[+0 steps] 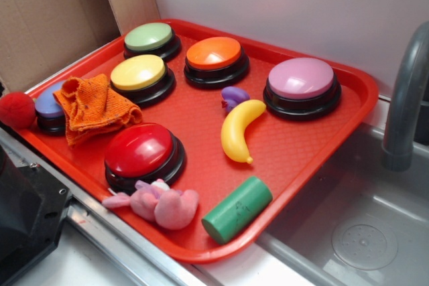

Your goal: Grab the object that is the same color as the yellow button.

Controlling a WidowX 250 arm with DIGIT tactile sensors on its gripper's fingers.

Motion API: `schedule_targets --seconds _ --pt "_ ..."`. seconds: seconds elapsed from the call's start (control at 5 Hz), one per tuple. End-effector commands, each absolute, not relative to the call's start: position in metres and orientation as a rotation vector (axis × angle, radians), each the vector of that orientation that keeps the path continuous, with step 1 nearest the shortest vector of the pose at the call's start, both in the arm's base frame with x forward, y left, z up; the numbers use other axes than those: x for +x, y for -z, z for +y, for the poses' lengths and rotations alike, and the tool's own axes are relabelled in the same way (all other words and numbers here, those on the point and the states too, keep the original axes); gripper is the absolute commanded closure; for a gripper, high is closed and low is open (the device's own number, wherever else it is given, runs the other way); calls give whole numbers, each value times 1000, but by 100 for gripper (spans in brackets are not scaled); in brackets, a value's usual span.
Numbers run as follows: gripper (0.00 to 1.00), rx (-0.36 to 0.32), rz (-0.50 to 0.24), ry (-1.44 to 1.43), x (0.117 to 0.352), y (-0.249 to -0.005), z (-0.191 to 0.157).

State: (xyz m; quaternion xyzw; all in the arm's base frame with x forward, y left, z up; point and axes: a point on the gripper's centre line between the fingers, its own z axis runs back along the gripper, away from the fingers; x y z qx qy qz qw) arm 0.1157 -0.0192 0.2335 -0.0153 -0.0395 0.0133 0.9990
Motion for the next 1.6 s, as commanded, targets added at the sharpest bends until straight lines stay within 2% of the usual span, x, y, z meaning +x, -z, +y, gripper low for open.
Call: schedule_targets --seconds 0.0,0.2,0.6,0.8,1.0,1.2,1.4 --pt "0 -87 -75 -325 150 -215 -31" --pt "0 -104 -101 -426 166 -197 -41" --pt "0 -95 -142 -633 197 -155 -57" --pt "0 -118 -163 -682 214 -132 -65" --pt "0 -117 -144 -659 227 -112 -72" --pt "0 -80 -134 -621 237 -89 -82" --pt "0 -2 -166 -572 244 -68 -94"
